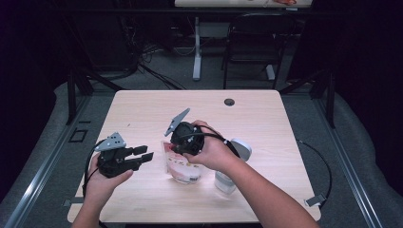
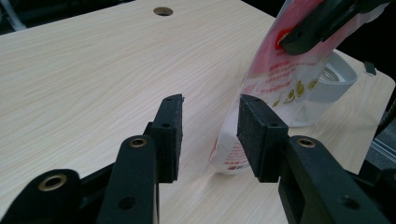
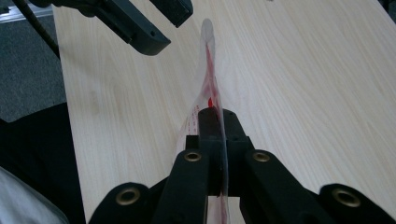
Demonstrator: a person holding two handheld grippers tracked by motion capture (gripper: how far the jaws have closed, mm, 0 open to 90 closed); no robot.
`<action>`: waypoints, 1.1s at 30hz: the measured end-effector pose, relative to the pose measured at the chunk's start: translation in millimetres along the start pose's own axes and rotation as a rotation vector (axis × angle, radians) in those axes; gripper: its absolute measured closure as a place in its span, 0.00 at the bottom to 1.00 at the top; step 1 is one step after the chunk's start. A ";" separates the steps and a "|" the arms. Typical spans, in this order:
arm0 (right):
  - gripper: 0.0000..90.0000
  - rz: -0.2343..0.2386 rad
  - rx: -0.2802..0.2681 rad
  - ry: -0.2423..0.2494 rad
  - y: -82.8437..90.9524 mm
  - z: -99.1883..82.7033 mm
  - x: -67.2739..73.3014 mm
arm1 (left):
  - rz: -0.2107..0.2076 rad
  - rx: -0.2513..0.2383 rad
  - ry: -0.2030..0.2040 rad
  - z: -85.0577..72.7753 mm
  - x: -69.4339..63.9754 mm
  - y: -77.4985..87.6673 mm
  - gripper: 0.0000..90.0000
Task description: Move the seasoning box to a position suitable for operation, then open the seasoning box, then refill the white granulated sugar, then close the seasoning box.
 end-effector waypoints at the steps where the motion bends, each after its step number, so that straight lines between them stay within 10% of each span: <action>1: 1.00 0.002 -0.006 -0.003 1.6 0.1 0.5 | 0.001 -0.002 0.001 0.2 0.0 -0.1 0.66; 33: 1.00 -0.006 -0.080 -0.007 36.4 -6.0 1.5 | -0.050 0.033 -0.017 -7.7 -9.2 -17.1 0.59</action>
Point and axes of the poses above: each handheld gripper's, and its own axes: y roughly backward along the jaws, z roughly out of its top, x roughly to its left, the point moved 9 cm from there along -y, roughly forward along the jaws, and after that the axes turned 3 degrees about x, right-handed, at the moved point
